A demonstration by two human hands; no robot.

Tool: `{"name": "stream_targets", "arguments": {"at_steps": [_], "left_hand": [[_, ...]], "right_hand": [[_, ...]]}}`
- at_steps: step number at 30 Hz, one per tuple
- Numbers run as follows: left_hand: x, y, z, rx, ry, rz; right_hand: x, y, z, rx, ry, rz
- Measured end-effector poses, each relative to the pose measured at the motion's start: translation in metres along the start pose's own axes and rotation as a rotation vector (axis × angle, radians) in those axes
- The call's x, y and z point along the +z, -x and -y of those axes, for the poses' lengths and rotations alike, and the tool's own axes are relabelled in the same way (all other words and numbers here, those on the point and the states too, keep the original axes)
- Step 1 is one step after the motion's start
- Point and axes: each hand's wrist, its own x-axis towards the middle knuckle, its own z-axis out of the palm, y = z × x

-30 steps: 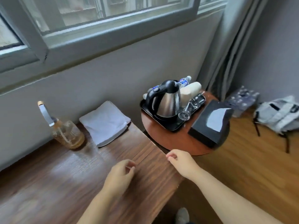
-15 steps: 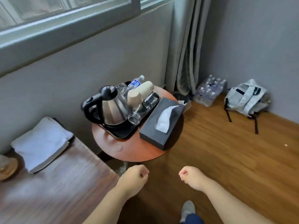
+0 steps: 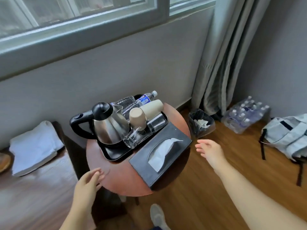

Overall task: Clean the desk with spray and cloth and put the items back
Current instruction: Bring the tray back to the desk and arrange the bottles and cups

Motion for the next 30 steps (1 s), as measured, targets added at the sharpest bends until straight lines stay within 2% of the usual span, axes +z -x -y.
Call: {"name": "stream_targets", "arguments": {"at_steps": [10,15,23,30], "left_hand": [[0.028,-0.076,-0.043,-0.059,0.502,-0.331],[0.041,-0.115,-0.056,-0.137,0.614,-0.420],[0.059,-0.156,-0.063,-0.188,0.810,-0.486],[0.076,-0.161,-0.050,-0.160,0.743,-0.419]], "right_hand": [[0.075,-0.117,0.109,-0.036,-0.125,0.142],[0.120,-0.168,0.133,0.010,-0.111,0.137],[0.175,-0.218,0.135,0.106,-0.110,0.247],[0.187,-0.224,0.128,0.179,-0.171,0.383]]}}
